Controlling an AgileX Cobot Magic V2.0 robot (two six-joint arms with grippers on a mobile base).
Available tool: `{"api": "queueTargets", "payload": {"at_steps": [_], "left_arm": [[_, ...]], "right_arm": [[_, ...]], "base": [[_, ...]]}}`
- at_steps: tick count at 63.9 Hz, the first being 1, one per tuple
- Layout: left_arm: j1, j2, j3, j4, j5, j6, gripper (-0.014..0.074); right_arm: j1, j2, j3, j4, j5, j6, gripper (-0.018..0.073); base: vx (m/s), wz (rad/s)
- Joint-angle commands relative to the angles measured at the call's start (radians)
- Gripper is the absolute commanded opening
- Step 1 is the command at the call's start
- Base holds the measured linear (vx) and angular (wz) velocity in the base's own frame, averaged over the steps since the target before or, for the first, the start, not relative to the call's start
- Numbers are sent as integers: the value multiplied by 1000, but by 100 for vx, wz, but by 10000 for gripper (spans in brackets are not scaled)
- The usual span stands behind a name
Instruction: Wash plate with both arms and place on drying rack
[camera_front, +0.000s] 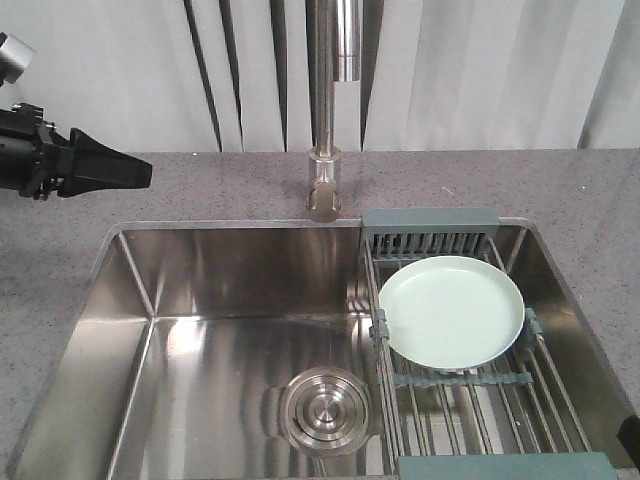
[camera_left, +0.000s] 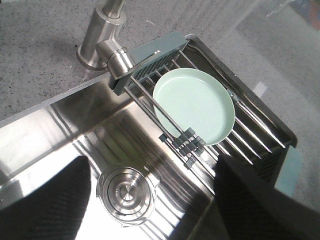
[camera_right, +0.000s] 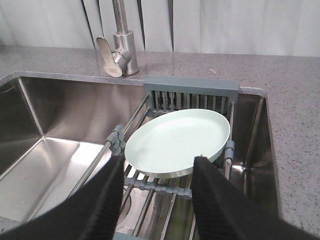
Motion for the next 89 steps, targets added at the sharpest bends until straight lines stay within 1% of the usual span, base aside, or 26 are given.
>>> {"api": "queueTargets", "payload": {"at_steps": [1, 9, 14, 17, 26, 27, 41, 48, 56, 65, 72, 89], "left_arm": [[0, -46, -19, -77, 10, 4, 505], [0, -46, -19, -75, 35, -8, 487], [-7, -46, -19, -75, 35, -23, 407], [-16, -46, -19, -75, 35, -19, 327], [-74, -45, -20, -79, 23, 41, 8], [-80, -44, -20, -79, 21, 47, -8], [-184, 19, -31, -109, -30, 113, -7], [-226, 88, -81, -130, -24, 116, -7], [-269, 182, -176, -158, -15, 116, -6], [-316, 299, -289, -180, 24, 111, -6], [-349, 387, -386, -182, 34, 89, -6], [-410, 550, -598, -184, 35, 81, -6]], "right_arm": [[-3, 11, -25, 0, -74, -9, 312], [-3, 11, -25, 0, -74, -9, 312], [-3, 11, -25, 0, -74, -9, 312], [-3, 11, -25, 0, -74, -9, 312], [-3, 11, -25, 0, -74, -9, 312], [-3, 11, -25, 0, -74, -9, 312], [-3, 11, -25, 0, -74, -9, 312], [-3, 11, -25, 0, -74, -9, 312], [-3, 11, -25, 0, -74, -9, 312], [-3, 11, -25, 0, -74, -9, 312], [-3, 11, -25, 0, -74, -9, 312], [-3, 11, -25, 0, -74, -9, 312]], "base": [[0, 0], [0, 0], [0, 0], [0, 0], [0, 0], [0, 0], [0, 0], [0, 0], [0, 0], [0, 0], [0, 0], [0, 0]]}}
